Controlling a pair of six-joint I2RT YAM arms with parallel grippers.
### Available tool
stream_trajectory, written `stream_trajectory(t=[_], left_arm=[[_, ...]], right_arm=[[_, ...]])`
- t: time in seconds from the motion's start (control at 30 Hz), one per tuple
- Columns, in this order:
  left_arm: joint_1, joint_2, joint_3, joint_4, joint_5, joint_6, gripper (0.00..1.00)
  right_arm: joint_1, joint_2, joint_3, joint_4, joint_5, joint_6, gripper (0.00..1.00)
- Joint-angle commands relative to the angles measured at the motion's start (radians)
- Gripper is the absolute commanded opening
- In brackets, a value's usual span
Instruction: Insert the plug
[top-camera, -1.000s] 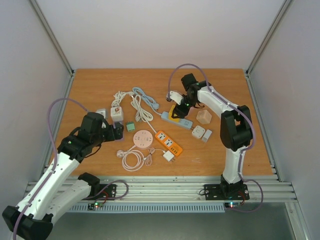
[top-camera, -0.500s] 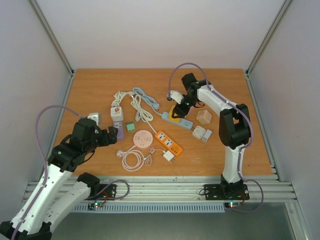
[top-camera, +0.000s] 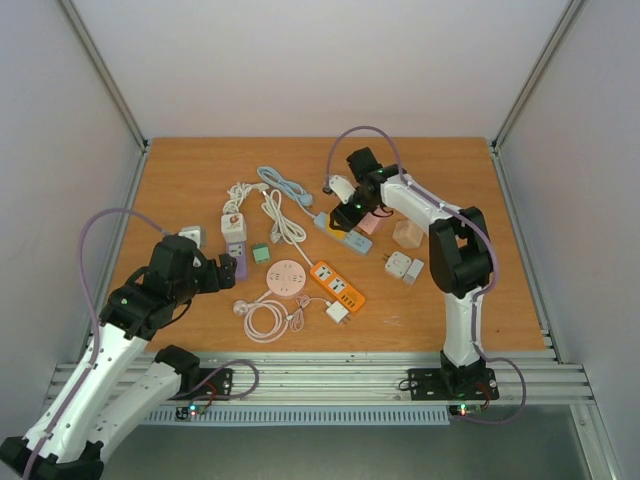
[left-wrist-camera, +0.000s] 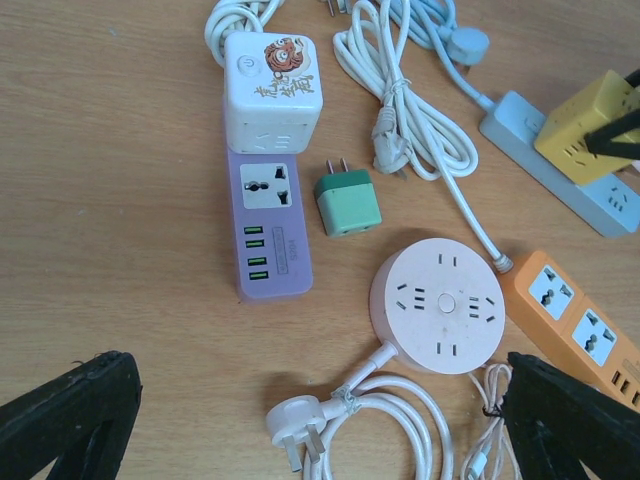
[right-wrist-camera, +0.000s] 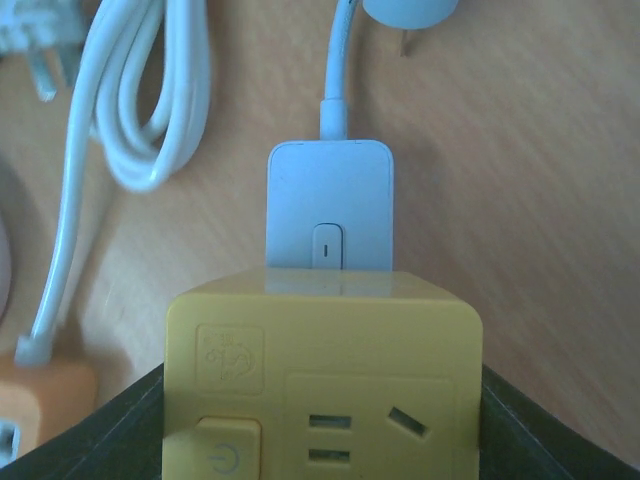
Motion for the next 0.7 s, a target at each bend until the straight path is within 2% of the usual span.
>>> stream_trajectory(t=[0.0, 0.13, 0.27, 0.67], left_arm=[[0.004, -0.009, -0.01, 0.03, -0.008, 0.017, 0.99], [0.004, -0.012, -0.011, 0.03, -0.008, 0.016, 0.99], [0.004, -0.017, -0.011, 0.03, -0.007, 0.016, 0.99], [0.003, -0.031, -0.012, 0.03, -0.009, 0.016, 0.99]], right_arm=[[0.066, 0.088, 0.072, 0.09, 0.147, 0.205, 0.33], [0.091, 0.138, 0.151, 0.065, 0.32, 0.294, 0.33], [0.1, 0.152, 0.169, 0.061, 0.393, 0.355, 0.34], [0.086, 0.289, 0.284, -0.116, 0.198, 0.415, 0.34]])
